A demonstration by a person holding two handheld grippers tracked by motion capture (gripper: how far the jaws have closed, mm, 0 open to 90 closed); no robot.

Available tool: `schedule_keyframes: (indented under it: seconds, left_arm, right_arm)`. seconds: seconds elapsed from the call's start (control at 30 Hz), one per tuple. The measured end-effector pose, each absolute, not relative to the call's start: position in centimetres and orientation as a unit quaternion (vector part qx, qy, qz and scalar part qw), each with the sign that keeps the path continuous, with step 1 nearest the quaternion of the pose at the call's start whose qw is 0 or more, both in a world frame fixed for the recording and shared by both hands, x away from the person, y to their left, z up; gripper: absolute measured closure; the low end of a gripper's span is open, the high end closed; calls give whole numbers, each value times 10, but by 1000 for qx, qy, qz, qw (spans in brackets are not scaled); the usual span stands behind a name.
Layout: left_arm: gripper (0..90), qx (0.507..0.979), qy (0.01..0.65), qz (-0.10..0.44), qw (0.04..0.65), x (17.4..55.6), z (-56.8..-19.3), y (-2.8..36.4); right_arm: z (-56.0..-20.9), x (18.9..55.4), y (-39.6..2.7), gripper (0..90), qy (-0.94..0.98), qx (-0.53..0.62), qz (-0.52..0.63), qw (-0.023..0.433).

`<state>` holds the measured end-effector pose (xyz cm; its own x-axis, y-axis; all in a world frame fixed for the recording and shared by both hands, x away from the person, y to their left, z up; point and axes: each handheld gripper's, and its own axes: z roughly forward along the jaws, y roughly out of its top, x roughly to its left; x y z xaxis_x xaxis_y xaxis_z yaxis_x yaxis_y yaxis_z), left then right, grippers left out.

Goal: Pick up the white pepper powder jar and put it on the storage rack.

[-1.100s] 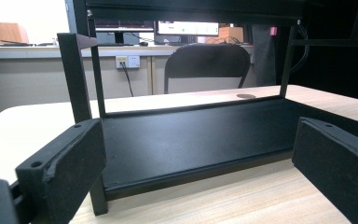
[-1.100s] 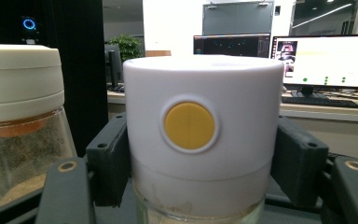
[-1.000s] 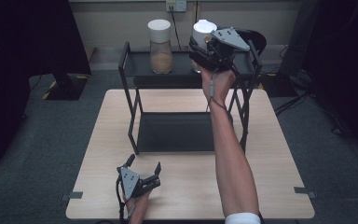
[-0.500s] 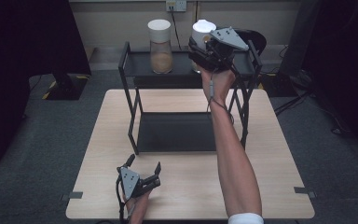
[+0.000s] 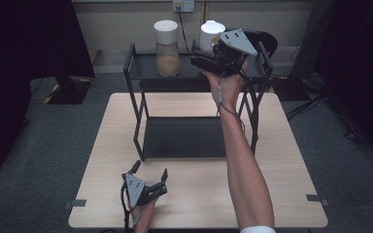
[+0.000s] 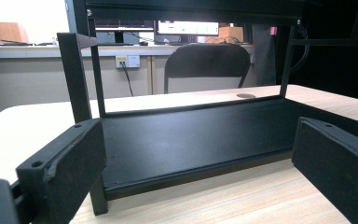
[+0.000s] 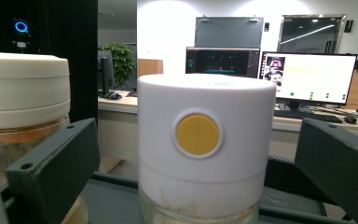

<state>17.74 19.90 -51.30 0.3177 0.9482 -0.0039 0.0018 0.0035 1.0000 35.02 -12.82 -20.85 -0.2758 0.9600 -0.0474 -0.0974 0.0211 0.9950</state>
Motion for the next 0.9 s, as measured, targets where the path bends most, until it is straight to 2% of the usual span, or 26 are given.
schedule_keyframes:
  seconds: [0.9]
  left_arm:
    - [25,574,414,413,574,177,-513,199]
  right_arm:
    - [-227,319,-138,0,536,381,594,464]
